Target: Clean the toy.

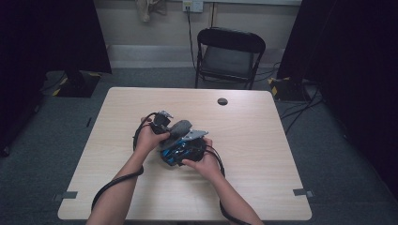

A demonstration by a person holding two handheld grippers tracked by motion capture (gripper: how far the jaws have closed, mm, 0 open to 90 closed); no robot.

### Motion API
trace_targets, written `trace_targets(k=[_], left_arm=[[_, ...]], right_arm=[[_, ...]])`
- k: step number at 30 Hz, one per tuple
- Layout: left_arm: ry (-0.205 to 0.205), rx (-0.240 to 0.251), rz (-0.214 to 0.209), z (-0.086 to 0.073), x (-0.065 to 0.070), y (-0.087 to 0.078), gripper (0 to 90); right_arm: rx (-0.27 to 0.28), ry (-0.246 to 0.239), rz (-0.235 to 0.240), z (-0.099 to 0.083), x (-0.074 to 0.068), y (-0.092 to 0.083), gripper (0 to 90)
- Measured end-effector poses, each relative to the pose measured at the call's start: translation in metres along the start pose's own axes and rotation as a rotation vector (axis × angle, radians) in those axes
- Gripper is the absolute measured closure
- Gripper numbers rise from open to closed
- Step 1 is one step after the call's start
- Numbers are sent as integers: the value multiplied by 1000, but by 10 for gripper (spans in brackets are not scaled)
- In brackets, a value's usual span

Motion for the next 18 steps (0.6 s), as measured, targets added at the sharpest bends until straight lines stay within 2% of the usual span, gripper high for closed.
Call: trace_targets(k=[4,18], left_arm=[[3,-9,-16,-4,1,-2,773],[12,-36,-31,-22,-5,-19,774]], right_arm=[[-5,0,0,0,0,0,51],[-2,0,1,0,0,0,51]])
Point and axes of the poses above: each handheld gripper's, and its own axes: y roughly forward along the jaws, z roughly out of its top, x roughly to its right, the point moved 7 cm from there along y, roughly forward along the jaws, and after that the axes turned 10 degrees about -y, right-handed, at the moved point
